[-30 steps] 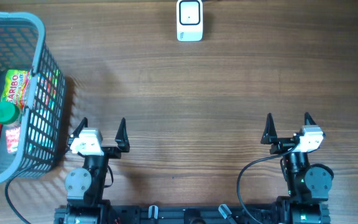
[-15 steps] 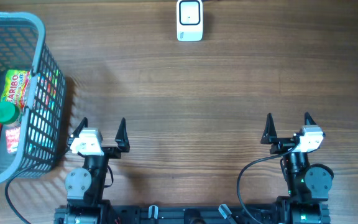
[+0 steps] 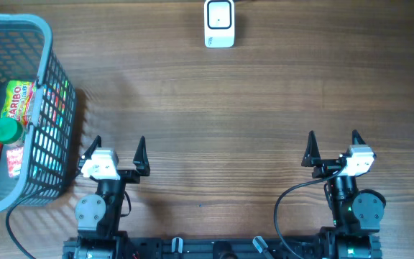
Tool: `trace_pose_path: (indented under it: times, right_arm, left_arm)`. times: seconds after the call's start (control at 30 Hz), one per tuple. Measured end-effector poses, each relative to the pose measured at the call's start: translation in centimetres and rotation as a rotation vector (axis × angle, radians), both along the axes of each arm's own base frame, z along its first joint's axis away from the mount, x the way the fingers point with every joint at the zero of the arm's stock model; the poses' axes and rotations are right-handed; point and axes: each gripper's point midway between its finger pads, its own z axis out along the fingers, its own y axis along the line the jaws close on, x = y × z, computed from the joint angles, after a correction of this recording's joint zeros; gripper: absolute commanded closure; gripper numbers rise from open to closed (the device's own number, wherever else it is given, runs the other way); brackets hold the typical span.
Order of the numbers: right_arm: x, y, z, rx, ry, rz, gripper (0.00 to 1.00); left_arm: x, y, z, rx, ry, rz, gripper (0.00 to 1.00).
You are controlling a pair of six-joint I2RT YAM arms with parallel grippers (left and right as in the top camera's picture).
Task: Scan the item barcode
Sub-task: 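Reach the left gripper into the basket toward the green-lidded jar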
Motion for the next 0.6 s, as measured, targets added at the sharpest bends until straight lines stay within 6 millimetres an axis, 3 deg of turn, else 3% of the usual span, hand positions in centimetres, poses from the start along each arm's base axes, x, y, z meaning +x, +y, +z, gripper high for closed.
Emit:
trace_pose_path:
  times: [0.17, 0.33, 0.47, 0.6]
  right_arm:
    - [0.0, 0.0, 0.0, 0.000, 0.000, 0.000, 0.00]
    - [0.0, 0.0, 0.0, 0.000, 0.000, 0.000, 0.00]
    - [0.0, 0.0, 0.0, 0.000, 0.000, 0.000, 0.00]
    - [0.0, 0.0, 0.0, 0.000, 0.000, 0.000, 0.00]
  left_arm:
    - [-0.1, -1.1, 0.1, -0.005, -0.004, -0.065, 0.00]
    - [-1.1, -4.2, 1.0, -0.017, 0.010, -0.249, 0.00]
    - [-1.9, -5.4, 4.4, -0.023, 0.055, -0.324, 0.00]
    - [-0.9, -5.3, 9.1, -0.032, 0.200, -0.315, 0.00]
